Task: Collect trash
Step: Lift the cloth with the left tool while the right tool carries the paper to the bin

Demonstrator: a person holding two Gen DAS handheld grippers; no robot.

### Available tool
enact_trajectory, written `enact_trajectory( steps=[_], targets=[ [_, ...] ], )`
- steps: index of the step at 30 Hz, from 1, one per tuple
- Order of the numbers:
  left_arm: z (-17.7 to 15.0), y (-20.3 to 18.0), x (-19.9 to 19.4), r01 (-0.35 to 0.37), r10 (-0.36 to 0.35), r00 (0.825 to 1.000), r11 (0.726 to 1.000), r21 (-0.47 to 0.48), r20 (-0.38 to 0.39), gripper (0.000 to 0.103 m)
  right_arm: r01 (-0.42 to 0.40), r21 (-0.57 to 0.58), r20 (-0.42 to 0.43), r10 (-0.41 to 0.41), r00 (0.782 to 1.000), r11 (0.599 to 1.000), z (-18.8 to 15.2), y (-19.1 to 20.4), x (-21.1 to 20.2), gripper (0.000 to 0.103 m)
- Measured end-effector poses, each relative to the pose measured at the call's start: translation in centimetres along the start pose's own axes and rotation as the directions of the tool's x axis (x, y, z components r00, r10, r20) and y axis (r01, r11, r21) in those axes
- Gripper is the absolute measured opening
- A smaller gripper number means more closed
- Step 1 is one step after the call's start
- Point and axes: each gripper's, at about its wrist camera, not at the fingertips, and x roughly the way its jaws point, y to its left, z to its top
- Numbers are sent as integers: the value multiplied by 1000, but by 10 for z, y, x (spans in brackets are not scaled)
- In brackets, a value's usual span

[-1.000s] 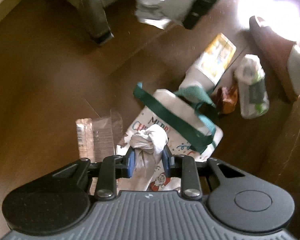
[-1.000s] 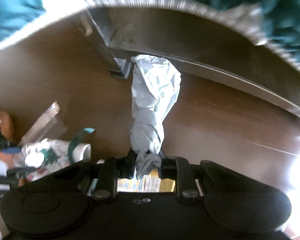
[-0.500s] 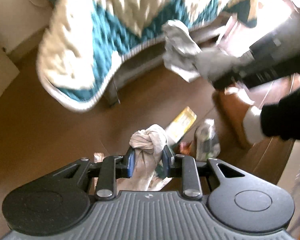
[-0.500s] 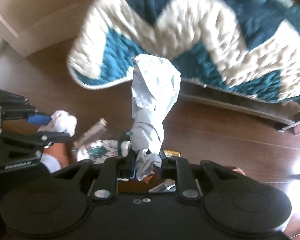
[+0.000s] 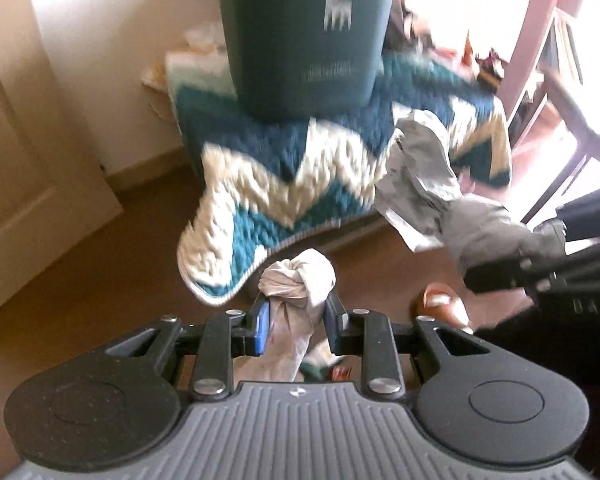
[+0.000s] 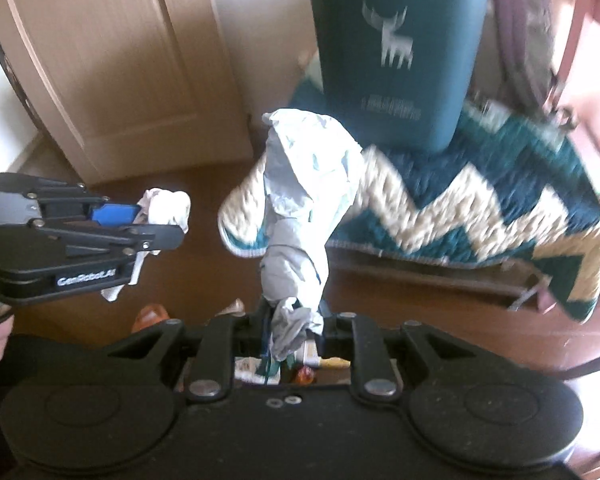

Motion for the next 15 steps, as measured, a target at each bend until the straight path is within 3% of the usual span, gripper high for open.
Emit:
enact_trajectory(
  steps=[8,15],
  targets=[
    [41,-24,-71,-53,58,983,998,-33,172,27,41,-28,157,-36,987,999,26,3,-69,19],
    [93,-41,-114,-62,72,948,997,-42,310,27,72,-38,291,-58,955,997,70,-5,-110,19]
  ],
)
